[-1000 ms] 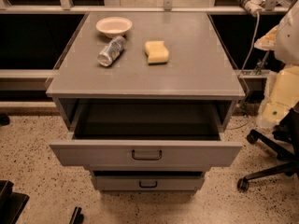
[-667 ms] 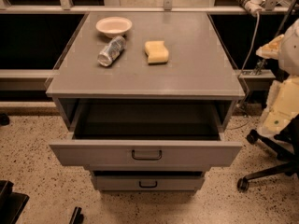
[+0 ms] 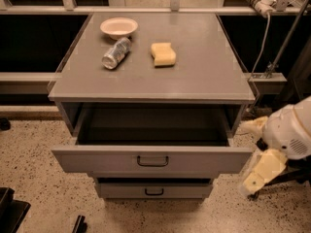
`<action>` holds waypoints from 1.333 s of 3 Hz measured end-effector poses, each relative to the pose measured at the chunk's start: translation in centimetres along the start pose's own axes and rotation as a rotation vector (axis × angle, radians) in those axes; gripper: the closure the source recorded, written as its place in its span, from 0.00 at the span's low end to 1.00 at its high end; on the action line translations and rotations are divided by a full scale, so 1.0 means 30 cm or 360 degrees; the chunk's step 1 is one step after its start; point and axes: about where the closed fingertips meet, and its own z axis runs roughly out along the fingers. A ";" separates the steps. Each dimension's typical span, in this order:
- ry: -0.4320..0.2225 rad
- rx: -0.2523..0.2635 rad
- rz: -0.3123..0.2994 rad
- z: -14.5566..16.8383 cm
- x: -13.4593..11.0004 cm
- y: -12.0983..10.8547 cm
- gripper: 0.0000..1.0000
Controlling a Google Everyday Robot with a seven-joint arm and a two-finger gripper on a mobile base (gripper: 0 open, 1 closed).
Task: Close top drawer
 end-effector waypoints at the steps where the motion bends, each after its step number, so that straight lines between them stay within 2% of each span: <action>1: -0.0064 -0.0064 0.0048 0.035 -0.004 0.016 0.19; 3: -0.0061 -0.0062 0.0046 0.035 -0.004 0.016 0.65; 4: -0.0074 -0.0074 0.0150 0.146 0.065 -0.068 0.88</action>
Offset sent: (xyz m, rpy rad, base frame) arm -0.0031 0.0086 -0.0095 0.0615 0.0352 -0.0095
